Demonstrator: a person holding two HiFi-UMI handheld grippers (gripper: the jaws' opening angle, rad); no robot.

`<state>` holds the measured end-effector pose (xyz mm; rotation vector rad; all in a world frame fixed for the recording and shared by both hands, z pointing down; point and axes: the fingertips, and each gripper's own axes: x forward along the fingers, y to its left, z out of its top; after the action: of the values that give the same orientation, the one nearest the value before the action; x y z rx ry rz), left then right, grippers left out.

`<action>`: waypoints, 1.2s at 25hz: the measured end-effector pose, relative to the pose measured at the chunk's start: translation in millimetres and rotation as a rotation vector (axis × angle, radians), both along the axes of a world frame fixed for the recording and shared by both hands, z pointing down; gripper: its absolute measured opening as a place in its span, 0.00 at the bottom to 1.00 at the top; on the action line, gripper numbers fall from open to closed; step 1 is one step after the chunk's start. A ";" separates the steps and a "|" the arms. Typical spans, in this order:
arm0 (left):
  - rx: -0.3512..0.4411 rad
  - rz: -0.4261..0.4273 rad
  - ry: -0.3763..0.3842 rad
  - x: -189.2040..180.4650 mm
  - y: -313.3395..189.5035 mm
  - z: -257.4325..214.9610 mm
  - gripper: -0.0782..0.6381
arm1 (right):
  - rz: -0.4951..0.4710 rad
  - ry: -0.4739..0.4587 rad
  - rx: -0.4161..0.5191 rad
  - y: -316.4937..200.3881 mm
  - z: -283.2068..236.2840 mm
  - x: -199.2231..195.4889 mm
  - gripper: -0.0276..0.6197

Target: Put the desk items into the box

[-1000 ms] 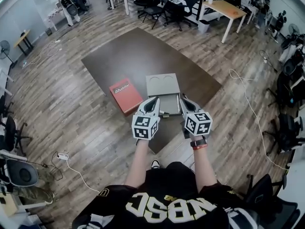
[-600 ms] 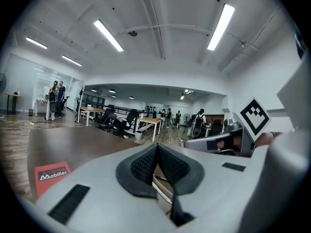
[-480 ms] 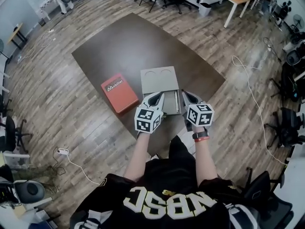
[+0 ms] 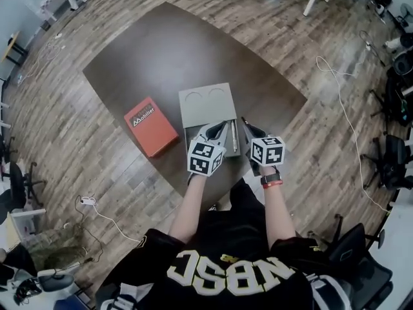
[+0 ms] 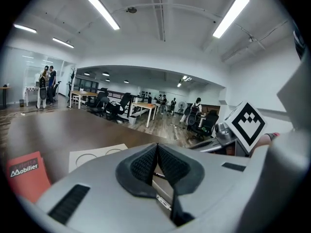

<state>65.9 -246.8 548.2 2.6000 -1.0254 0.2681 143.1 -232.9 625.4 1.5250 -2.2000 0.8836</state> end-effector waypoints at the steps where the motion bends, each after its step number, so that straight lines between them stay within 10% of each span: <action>1: -0.011 0.006 -0.004 3.3 -1.5 4.8 0.13 | 0.000 0.004 -0.013 -0.4 5.3 1.8 0.09; 13: -0.114 0.036 -0.037 26.0 -25.3 51.6 0.13 | -0.002 0.048 -0.149 -12.3 70.0 28.5 0.19; 30: -0.218 0.022 -0.058 29.3 -38.5 89.9 0.13 | -0.244 0.284 -0.238 -22.2 139.5 38.0 0.20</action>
<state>95.2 -285.3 638.1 2.4204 -0.9312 0.4377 181.1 -255.1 764.9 1.1633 -1.9457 0.7659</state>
